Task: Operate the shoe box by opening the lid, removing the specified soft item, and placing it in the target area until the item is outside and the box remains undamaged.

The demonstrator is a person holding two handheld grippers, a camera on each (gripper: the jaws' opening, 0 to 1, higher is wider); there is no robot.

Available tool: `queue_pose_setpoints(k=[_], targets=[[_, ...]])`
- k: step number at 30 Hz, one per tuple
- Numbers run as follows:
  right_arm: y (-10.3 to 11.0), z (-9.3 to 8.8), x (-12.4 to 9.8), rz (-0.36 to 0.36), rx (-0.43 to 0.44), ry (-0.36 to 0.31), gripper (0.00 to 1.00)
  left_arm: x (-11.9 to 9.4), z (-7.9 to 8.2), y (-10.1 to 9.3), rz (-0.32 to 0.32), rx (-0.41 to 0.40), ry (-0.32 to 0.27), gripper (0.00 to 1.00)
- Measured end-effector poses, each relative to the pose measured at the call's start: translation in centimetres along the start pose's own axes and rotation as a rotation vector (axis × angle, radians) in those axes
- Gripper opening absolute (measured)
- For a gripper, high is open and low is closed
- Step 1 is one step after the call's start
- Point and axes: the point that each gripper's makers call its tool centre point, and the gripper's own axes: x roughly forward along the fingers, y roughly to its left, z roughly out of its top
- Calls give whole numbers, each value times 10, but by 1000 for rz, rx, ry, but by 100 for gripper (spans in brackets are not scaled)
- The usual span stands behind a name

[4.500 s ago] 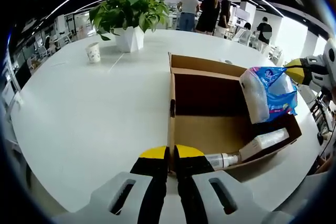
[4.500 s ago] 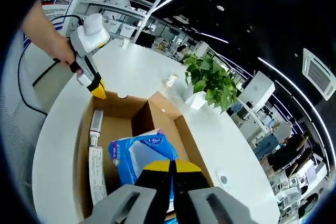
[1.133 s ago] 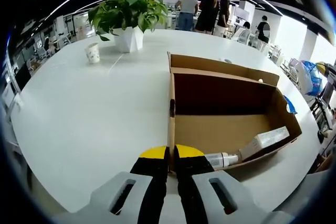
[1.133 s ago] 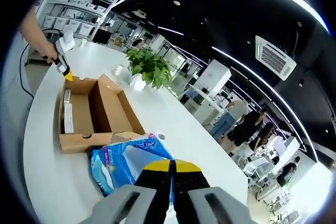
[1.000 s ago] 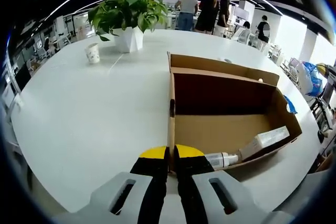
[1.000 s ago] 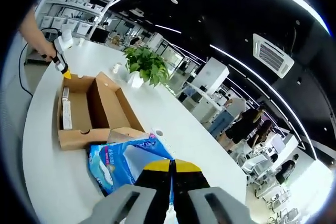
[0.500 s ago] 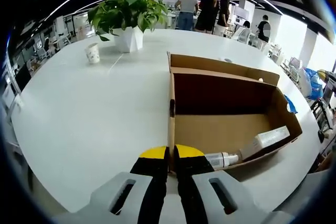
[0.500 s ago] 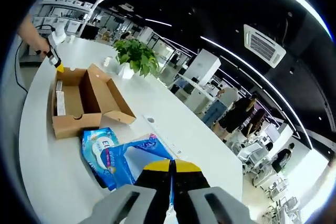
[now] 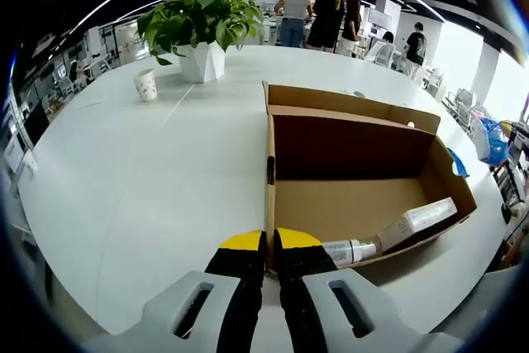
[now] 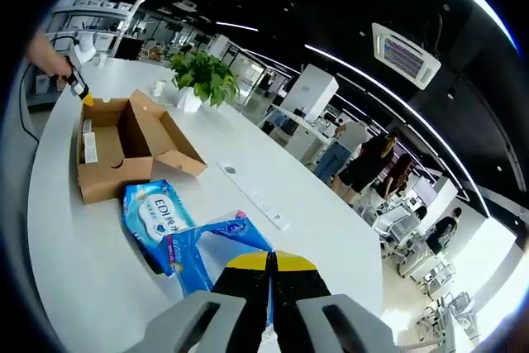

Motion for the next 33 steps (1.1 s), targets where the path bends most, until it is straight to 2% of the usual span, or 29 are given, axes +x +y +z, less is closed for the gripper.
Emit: queue_pose_setpoints(k=[17, 33], targets=[[14, -50, 2, 20, 50, 92, 0, 2, 0, 0, 11, 15, 11, 2], [22, -95, 12, 14, 139, 190, 0, 2, 0, 0, 23, 19, 20, 2]])
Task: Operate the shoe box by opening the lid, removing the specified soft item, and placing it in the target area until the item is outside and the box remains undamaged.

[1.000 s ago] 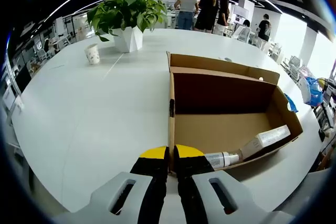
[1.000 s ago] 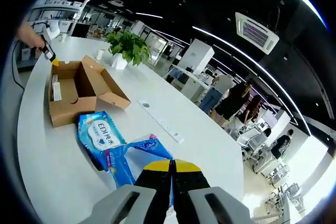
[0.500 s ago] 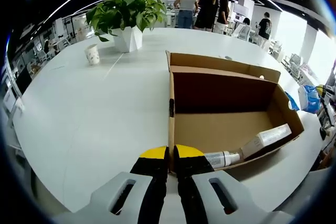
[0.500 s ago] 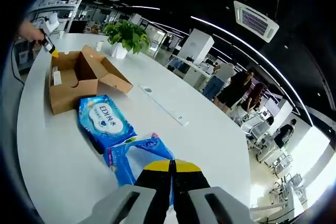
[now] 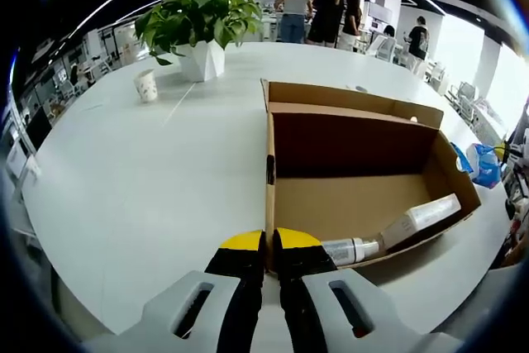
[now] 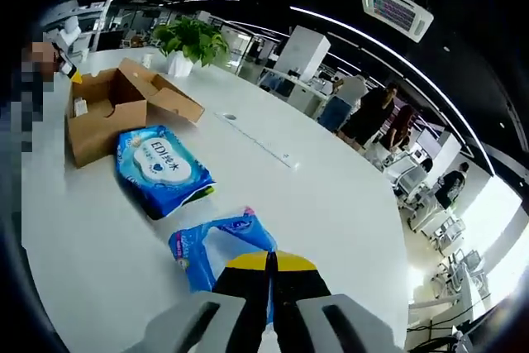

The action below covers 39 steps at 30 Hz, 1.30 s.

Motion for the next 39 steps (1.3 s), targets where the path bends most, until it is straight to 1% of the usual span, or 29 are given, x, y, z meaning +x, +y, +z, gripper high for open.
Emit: queue_pose_setpoints(k=[1, 5, 13, 17, 19, 22, 25, 28, 31, 34, 37, 39], targets=[[0, -3, 1, 2, 17, 8, 0, 0, 0, 0, 1, -1, 0, 2], [-1, -12, 5, -4, 24, 31, 0, 0, 0, 0, 4, -2, 1, 2], [-4, -33, 7, -29, 117, 91, 0, 0, 0, 0, 4, 2, 3, 2], [-6, -34, 4, -35, 163, 91, 0, 0, 0, -1, 2, 4, 3, 2], [-8, -34, 2, -44, 159, 90, 2, 0, 0, -1, 1, 6, 4, 2], [-9, -32, -2, -49, 176, 79, 4, 0, 0, -1, 0, 7, 4, 2], [-8, -30, -6, -48, 206, 71, 7, 0, -1, -1, -2, 8, 4, 2], [-8, -29, -10, -56, 216, 66, 12, 0, -1, -1, -4, 9, 3, 2], [-5, -27, -16, -56, 254, 49, 17, 0, -1, -1, -6, 7, 2, 2], [-2, -30, -20, -58, 273, 51, 23, 0, -1, -1, -7, 5, 1, 2], [3, -33, -23, -56, 292, 57, 31, -1, -1, 0, -9, -2, -3, 2], [7, -37, -24, -54, 294, 63, 33, -1, -1, 0, -10, -4, -4, 2]])
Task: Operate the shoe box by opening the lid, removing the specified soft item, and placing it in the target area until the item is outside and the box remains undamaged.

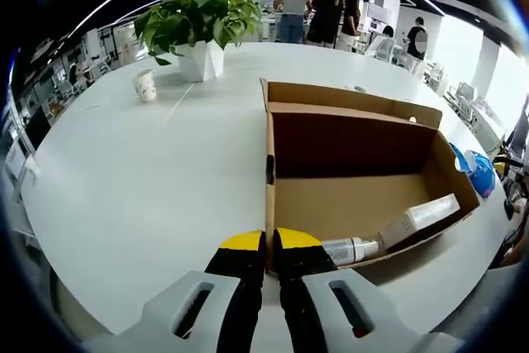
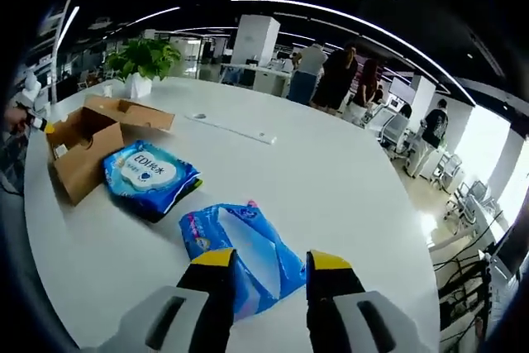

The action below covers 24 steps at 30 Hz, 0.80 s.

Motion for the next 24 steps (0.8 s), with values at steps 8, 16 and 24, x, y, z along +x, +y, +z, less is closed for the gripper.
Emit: queue_pose_setpoints(k=[8, 16, 24], targets=[[6, -29, 4, 1, 34, 60, 41, 0, 0, 0, -2, -4, -2, 2], [14, -49, 8, 16, 67, 116, 46, 1, 1, 0, -2, -4, -2, 2], [17, -57, 13, 24, 67, 135, 47, 2, 1, 1, -1, -4, -4, 2]])
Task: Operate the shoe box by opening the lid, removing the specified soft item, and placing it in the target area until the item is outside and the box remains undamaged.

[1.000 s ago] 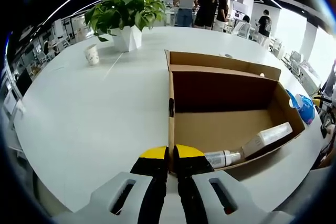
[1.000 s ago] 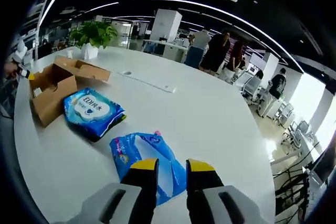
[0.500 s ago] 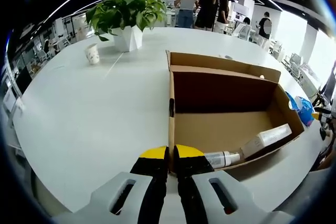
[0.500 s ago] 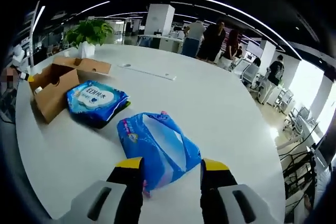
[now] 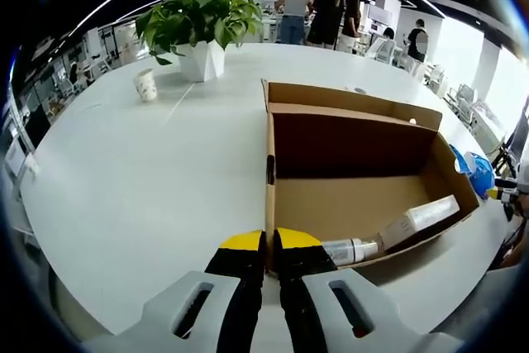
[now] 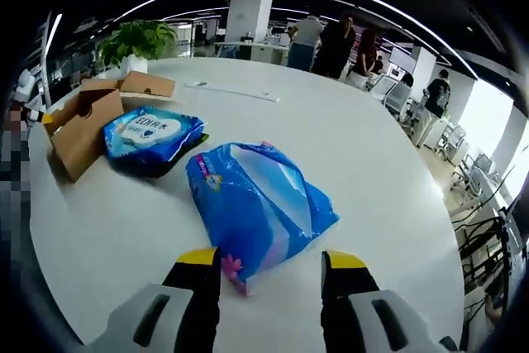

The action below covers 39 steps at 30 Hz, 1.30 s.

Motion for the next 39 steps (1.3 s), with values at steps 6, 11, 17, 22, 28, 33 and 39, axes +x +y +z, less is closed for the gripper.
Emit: queue_pose_setpoints(k=[6, 11, 17, 22, 28, 33, 39], targets=[[-1, -2, 4, 11, 0, 5, 46, 0, 0, -1, 2, 2, 1, 2], [-1, 0, 7, 21, -20, -1, 45, -1, -1, -1, 2, 2, 1, 2], [-3, 2, 10, 33, -28, -7, 44, 0, 0, 0, 4, 4, 2, 2], [-4, 5, 12, 49, -55, -13, 43, -1, 0, 0, 4, 5, 2, 2], [-5, 7, 15, 75, -90, -14, 42, -1, -1, 0, 3, 4, 2, 2], [-7, 9, 17, 106, -136, -10, 42, -1, -1, -1, 3, 5, 3, 2], [-10, 12, 21, 129, -181, -5, 39, -2, -1, -1, 2, 7, 4, 2]])
